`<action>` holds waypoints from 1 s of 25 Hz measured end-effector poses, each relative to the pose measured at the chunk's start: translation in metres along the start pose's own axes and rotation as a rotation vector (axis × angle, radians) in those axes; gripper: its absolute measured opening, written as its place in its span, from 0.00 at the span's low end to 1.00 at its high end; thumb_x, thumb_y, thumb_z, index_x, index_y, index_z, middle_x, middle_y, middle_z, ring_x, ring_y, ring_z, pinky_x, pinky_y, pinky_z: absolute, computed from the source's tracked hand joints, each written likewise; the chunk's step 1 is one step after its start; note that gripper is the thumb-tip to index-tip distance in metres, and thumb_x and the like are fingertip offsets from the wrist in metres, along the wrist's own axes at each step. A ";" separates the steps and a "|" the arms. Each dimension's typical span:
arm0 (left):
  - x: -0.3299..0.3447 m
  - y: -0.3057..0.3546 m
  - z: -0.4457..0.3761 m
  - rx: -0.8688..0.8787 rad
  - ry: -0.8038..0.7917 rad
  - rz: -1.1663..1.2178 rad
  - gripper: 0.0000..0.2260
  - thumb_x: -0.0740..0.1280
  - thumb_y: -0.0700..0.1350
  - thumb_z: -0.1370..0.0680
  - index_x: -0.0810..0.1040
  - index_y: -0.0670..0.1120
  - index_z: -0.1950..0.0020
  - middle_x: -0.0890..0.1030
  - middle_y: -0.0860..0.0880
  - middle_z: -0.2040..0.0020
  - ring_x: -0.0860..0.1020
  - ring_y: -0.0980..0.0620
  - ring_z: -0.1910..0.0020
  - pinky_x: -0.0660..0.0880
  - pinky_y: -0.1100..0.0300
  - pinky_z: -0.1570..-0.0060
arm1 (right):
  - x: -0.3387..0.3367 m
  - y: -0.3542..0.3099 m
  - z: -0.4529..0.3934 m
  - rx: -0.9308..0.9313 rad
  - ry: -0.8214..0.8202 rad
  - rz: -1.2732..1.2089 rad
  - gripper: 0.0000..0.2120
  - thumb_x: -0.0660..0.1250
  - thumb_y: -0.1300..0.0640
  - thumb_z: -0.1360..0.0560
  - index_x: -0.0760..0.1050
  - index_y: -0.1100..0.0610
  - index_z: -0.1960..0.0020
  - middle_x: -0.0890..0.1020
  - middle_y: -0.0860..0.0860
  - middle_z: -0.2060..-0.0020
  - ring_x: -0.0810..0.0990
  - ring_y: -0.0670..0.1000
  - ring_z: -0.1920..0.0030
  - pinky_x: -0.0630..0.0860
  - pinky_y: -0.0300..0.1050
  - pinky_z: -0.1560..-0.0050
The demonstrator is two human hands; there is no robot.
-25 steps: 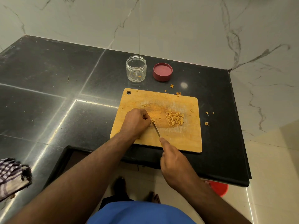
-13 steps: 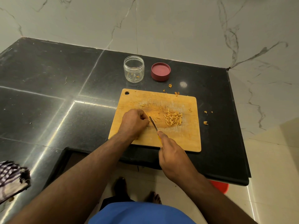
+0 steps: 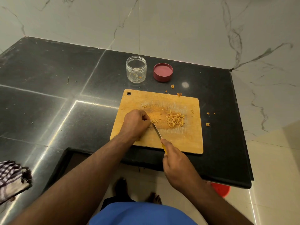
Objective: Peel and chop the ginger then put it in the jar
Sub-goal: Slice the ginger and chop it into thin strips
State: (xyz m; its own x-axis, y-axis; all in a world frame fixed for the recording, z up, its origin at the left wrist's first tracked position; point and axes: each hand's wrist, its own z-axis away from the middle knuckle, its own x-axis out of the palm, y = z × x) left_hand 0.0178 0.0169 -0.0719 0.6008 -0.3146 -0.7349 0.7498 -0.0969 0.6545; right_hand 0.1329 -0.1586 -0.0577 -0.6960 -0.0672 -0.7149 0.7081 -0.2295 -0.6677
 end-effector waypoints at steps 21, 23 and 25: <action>-0.040 -0.033 -0.001 -0.027 -0.024 -0.028 0.08 0.66 0.42 0.20 0.83 0.52 0.45 0.76 0.58 0.55 0.75 0.56 0.54 0.76 0.59 0.57 | 0.006 0.026 0.002 0.017 0.230 0.024 0.26 0.55 0.61 0.19 0.58 0.52 0.22 0.74 0.53 0.35 0.77 0.50 0.43 0.69 0.34 0.49; -0.040 -0.032 -0.001 -0.026 -0.028 -0.025 0.08 0.66 0.42 0.20 0.83 0.51 0.45 0.75 0.58 0.54 0.75 0.56 0.54 0.77 0.58 0.55 | 0.006 0.023 0.004 -0.003 0.220 0.045 0.25 0.54 0.60 0.19 0.58 0.53 0.22 0.73 0.54 0.33 0.76 0.54 0.39 0.70 0.38 0.44; -0.040 -0.030 -0.001 -0.031 -0.034 -0.018 0.08 0.66 0.42 0.20 0.83 0.50 0.44 0.76 0.57 0.54 0.75 0.56 0.53 0.77 0.58 0.55 | 0.010 0.014 0.004 -0.086 0.171 0.050 0.24 0.54 0.60 0.17 0.58 0.53 0.22 0.74 0.52 0.35 0.79 0.53 0.45 0.78 0.43 0.48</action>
State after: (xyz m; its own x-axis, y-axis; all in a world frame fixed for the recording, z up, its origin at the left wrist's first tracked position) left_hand -0.0284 0.0336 -0.0630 0.5782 -0.3449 -0.7394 0.7686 -0.0739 0.6355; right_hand 0.1359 -0.1666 -0.0734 -0.6345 0.0909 -0.7676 0.7540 -0.1456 -0.6405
